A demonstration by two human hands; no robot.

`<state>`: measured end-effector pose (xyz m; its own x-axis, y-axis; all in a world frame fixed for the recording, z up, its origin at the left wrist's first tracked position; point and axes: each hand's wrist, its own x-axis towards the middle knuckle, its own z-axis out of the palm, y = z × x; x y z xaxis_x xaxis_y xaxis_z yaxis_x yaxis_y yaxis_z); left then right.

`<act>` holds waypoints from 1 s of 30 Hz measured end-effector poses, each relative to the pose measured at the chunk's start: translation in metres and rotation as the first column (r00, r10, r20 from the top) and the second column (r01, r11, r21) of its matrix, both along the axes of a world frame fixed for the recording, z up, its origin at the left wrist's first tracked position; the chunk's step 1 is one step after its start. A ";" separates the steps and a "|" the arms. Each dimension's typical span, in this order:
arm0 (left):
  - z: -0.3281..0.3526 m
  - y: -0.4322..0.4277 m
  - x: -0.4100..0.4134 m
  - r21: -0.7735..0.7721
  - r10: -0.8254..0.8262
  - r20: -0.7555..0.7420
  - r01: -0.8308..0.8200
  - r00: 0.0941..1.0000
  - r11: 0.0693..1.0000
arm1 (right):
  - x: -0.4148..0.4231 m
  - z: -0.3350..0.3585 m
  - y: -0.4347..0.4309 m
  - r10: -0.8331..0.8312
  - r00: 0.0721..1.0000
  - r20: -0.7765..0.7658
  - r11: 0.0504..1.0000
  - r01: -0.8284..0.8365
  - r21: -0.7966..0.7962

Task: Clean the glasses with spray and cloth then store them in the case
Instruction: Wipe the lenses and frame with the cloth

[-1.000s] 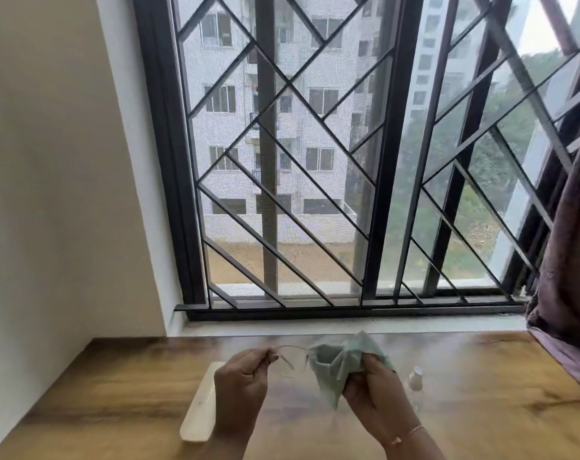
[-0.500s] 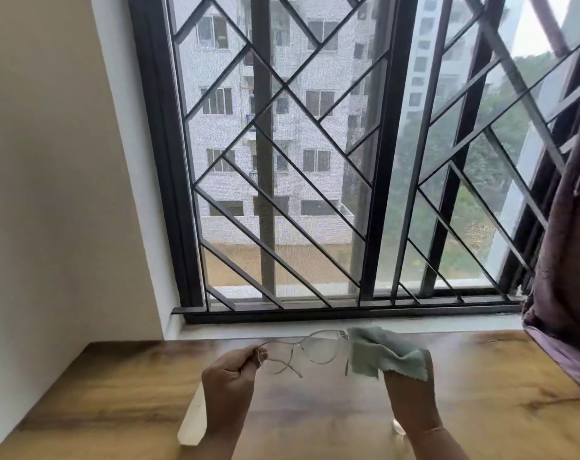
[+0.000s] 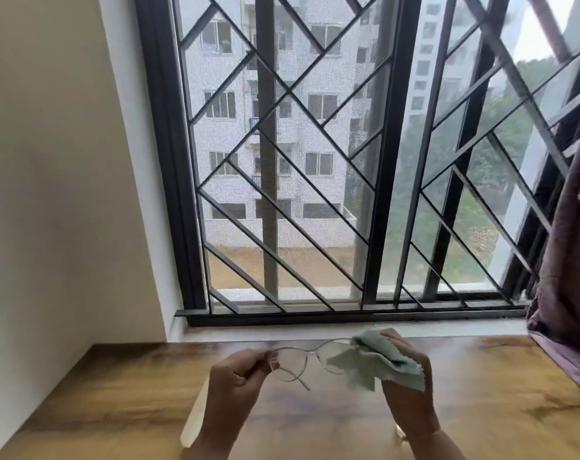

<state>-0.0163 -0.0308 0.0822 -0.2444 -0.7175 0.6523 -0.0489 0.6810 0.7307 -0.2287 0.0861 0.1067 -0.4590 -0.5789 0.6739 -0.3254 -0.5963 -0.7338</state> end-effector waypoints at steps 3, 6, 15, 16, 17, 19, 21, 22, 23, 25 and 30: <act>0.007 0.002 0.004 -0.070 -0.028 -0.007 0.028 1.000 0.997 | -0.004 -0.006 0.004 -0.012 1.000 0.028 1.000 0.012 0.012; 0.015 0.005 0.003 -0.154 -0.012 0.006 0.013 1.000 0.988 | -0.002 -0.008 0.005 -0.037 0.999 0.015 0.999 0.037 -0.002; 0.023 0.006 0.001 -0.139 0.027 -0.073 -0.037 0.997 0.990 | -0.004 -0.014 0.001 -0.121 0.992 -0.022 0.991 0.120 -0.060; 0.023 0.006 0.001 -0.150 0.047 -0.068 -0.057 0.997 0.987 | -0.005 -0.018 0.000 -0.151 0.987 -0.058 0.988 0.150 -0.029; 0.022 0.005 0.001 -0.158 0.060 -0.062 -0.069 0.996 0.985 | -0.006 -0.022 0.000 -0.170 0.983 -0.076 0.985 0.170 -0.008; 0.021 0.005 0.001 -0.161 0.072 -0.055 -0.080 0.996 0.984 | -0.004 -0.021 0.003 -0.153 0.986 -0.066 0.988 0.153 0.005; 0.022 0.007 0.001 -0.166 0.089 -0.052 -0.096 0.995 0.981 | -0.003 -0.014 0.005 -0.153 0.986 -0.069 0.988 0.153 -0.006; 0.023 0.007 0.001 -0.169 0.098 -0.050 -0.105 0.994 0.980 | 0.000 -0.008 0.007 -0.172 0.979 -0.106 0.985 0.171 -0.021; 0.024 0.008 0.001 -0.173 0.104 -0.049 -0.111 0.993 0.979 | 0.002 -0.004 0.009 -0.173 0.975 -0.138 0.985 0.170 -0.037; 0.026 0.010 0.001 -0.181 0.113 -0.044 -0.120 0.993 0.976 | 0.007 0.005 0.012 -0.147 0.977 -0.157 0.989 0.141 -0.048; 0.029 0.012 0.001 -0.140 0.148 -0.057 -0.155 0.987 0.978 | 0.012 0.016 0.014 -0.139 0.973 -0.185 0.988 0.123 -0.096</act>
<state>-0.0154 -0.0187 0.1113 -0.1074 -0.6423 0.7589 -0.1283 0.7658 0.6301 -0.2172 0.0998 0.1223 -0.3859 -0.4604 0.7995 -0.5340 -0.5952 -0.6005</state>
